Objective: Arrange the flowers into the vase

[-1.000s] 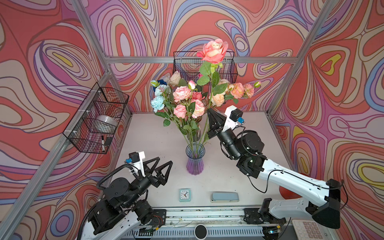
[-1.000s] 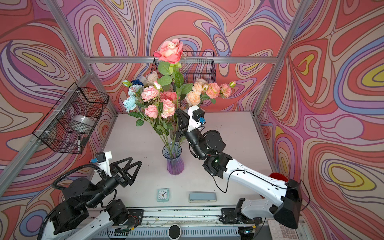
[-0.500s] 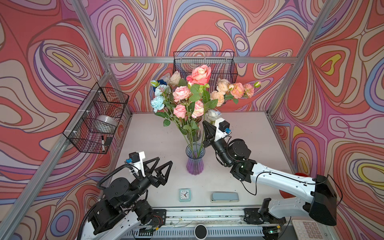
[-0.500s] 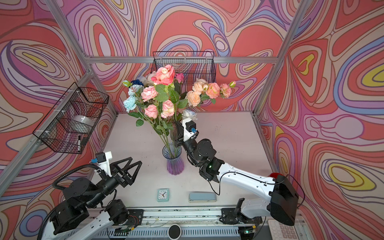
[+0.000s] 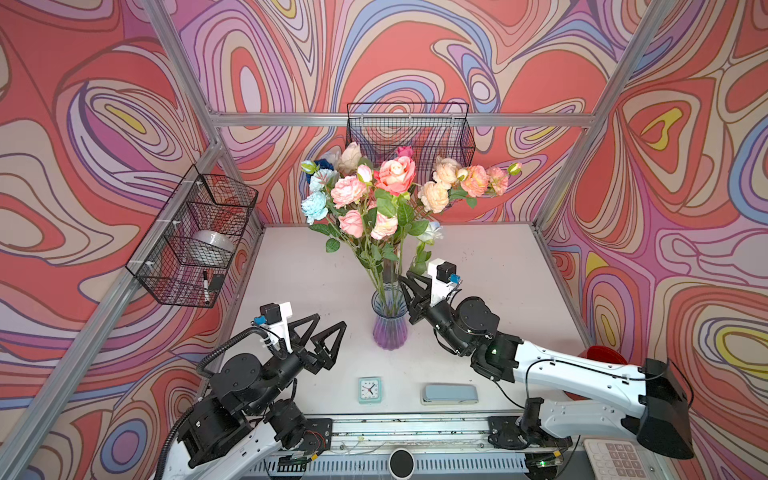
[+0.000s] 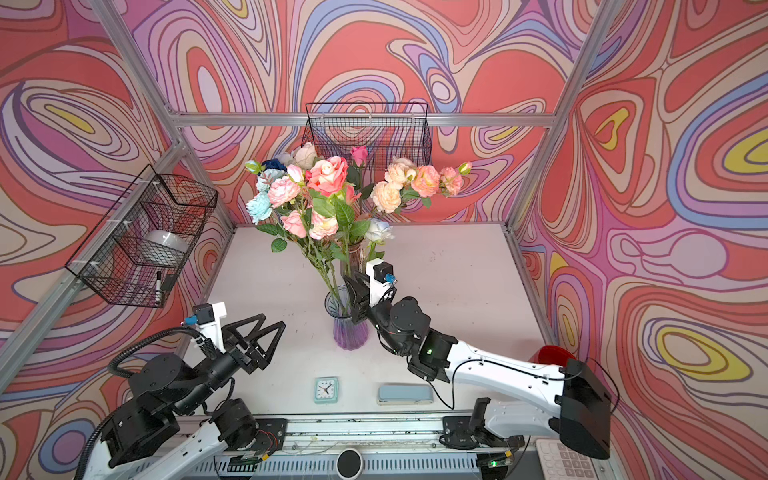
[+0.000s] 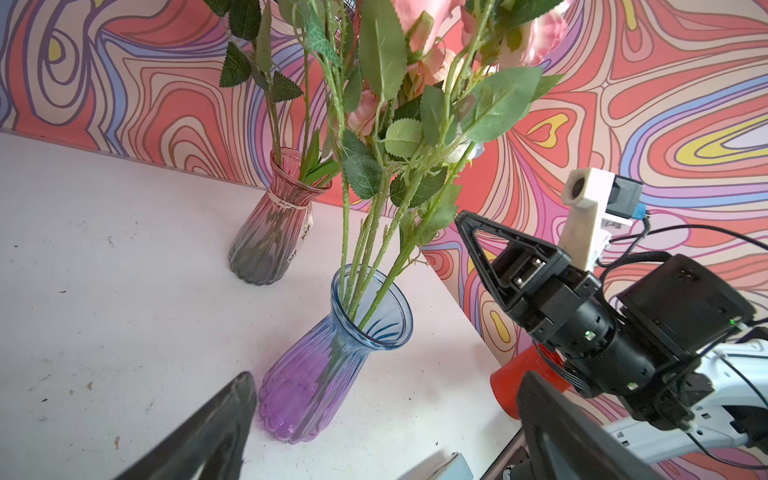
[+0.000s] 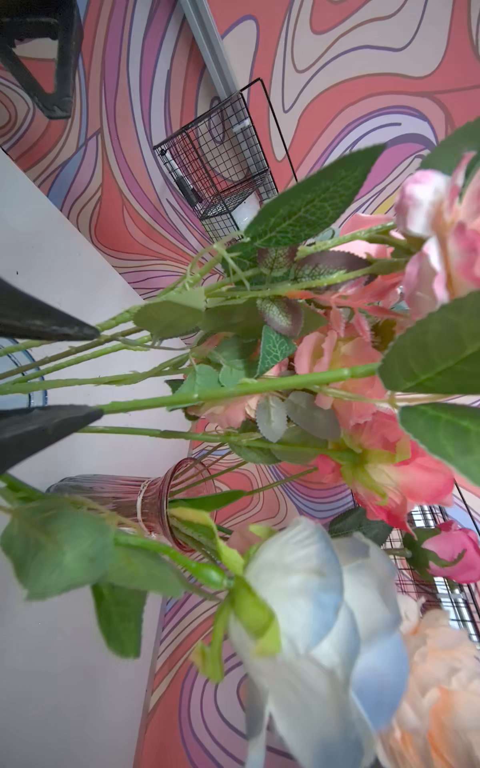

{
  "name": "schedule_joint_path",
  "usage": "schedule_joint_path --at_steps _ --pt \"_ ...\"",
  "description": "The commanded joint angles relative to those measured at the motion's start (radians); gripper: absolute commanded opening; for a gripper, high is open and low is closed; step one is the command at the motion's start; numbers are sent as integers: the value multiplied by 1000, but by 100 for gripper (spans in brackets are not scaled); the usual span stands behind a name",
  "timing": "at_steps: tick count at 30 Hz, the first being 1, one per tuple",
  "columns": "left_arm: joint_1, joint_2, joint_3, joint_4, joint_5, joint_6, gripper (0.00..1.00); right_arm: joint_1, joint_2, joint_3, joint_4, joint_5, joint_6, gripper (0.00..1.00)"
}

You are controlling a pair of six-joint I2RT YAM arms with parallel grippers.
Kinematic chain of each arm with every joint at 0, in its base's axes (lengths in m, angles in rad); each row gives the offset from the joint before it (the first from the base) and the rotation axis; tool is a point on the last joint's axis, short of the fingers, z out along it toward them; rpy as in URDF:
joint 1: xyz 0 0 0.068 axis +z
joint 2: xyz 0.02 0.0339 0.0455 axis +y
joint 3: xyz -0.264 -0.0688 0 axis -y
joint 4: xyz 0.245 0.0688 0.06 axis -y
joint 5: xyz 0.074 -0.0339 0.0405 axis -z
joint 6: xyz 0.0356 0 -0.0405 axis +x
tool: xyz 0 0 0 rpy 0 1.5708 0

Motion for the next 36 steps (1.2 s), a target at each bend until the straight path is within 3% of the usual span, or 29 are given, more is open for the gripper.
schedule_joint_path --at_steps 1,4,8,13,17,19,20,21,24,26,28,31,33,36 --pt "-4 14 21 -2 -30 15 100 7 -77 -37 -144 -30 121 34" --pt "-5 21 17 -1 -44 15 100 16 -143 -76 -205 -61 153 42" --pt "-4 33 17 7 -53 17 100 18 -208 -89 -315 -102 165 45" --pt "-4 58 14 -44 -252 9 100 17 -325 -135 -400 -63 173 53" --pt "-5 98 -4 -40 -411 -3 100 18 -413 -174 -462 66 184 65" --pt "-4 122 -19 8 -464 32 100 17 -438 -198 -472 151 188 80" --pt "-5 142 -33 55 -490 73 100 19 -437 -199 -494 222 207 94" --pt "-4 166 -44 105 -520 132 100 17 -430 -209 -490 307 217 98" --pt "-2 267 -74 263 -720 263 100 17 -381 -208 -495 425 197 98" --pt "16 336 -102 429 -784 423 100 16 -333 -173 -540 455 200 98" --pt "75 398 -117 538 -751 511 100 14 -293 -154 -538 428 144 98" --pt "253 468 -103 532 -608 467 100 -34 -258 -136 -561 414 128 98" --pt "408 497 -107 517 -524 387 100 -156 -265 -137 -577 311 165 98" --pt "549 516 -166 607 -410 346 98 -318 -273 -153 -568 166 208 98"
